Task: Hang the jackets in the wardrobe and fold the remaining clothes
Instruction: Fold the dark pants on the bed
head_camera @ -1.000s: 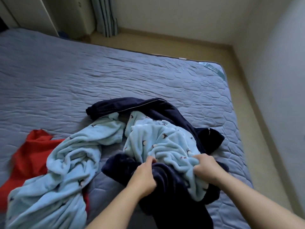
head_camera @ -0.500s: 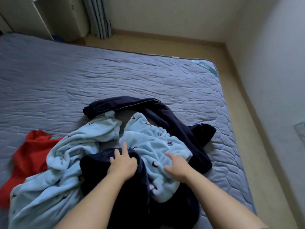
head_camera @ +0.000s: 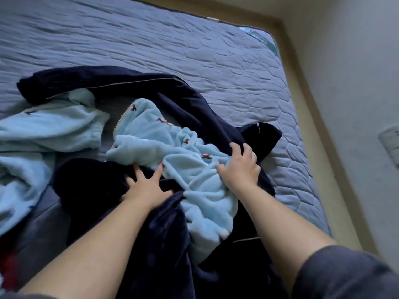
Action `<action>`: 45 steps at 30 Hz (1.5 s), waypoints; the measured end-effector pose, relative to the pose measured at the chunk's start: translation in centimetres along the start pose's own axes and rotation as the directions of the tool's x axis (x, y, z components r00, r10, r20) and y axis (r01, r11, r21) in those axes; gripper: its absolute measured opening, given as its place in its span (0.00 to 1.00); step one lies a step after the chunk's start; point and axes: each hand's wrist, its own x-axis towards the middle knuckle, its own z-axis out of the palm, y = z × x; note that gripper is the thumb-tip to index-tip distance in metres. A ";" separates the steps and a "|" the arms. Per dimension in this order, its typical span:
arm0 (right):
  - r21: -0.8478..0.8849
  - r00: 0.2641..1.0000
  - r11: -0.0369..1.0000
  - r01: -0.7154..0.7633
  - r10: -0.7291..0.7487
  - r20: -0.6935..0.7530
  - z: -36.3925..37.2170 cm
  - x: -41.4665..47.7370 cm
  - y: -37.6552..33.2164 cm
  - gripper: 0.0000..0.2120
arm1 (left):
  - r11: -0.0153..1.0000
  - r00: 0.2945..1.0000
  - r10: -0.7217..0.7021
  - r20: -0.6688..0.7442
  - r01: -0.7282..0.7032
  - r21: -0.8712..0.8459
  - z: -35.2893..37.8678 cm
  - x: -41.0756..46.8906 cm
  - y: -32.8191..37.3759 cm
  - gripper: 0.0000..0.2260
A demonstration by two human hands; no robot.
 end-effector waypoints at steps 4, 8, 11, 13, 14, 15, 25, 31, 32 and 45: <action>0.199 0.961 0.977 -0.078 0.021 0.274 0.8 3.5 0.1 0.33 | 0.998 0.999 -0.046 0.008 0.046 0.047 0.2 1.7 1.1 0.41; 0.338 0.935 0.933 -0.123 -0.006 0.355 0.7 4.9 0.8 0.12 | 0.997 0.998 -0.059 -0.007 0.060 0.058 0.3 1.9 1.3 0.41; 0.479 0.961 0.862 -0.168 0.034 0.275 -0.3 4.8 1.3 0.04 | 0.995 0.998 -0.051 -0.041 0.054 0.081 0.7 1.4 1.2 0.40; 0.594 0.962 0.784 -0.180 0.013 0.274 -1.3 4.3 0.9 0.06 | 0.992 0.997 -0.040 -0.073 0.048 0.119 0.8 0.8 1.2 0.40; 0.616 0.959 0.770 -0.164 -0.022 0.282 -1.8 3.9 0.5 0.06 | 0.989 0.996 -0.035 -0.084 0.046 0.139 1.0 0.4 1.1 0.40; 0.610 0.958 0.781 -0.131 -0.058 0.280 -2.1 3.5 0.4 0.07 | 0.987 0.995 -0.030 -0.094 0.045 0.156 1.1 -0.1 1.1 0.40; 0.438 0.915 0.898 -0.038 -0.145 0.376 -6.7 -3.0 1.3 0.10 | 0.993 0.999 0.036 0.034 -0.040 0.114 -1.8 -6.0 -0.4 0.35; 0.270 0.997 0.961 -0.053 0.034 0.071 -5.6 -1.2 0.5 0.09 | 0.976 0.999 0.022 0.025 -0.026 0.214 -0.6 -5.9 0.9 0.34; 0.313 0.997 0.947 -0.074 0.074 0.013 -4.8 -0.8 0.2 0.10 | 0.973 1.000 0.019 0.004 -0.020 0.230 0.3 -5.4 0.7 0.34; 0.564 0.991 0.826 0.015 0.064 -0.119 -2.5 2.8 0.0 0.09 | 0.962 0.998 0.029 -0.059 -0.011 0.273 2.7 -0.9 -0.3 0.37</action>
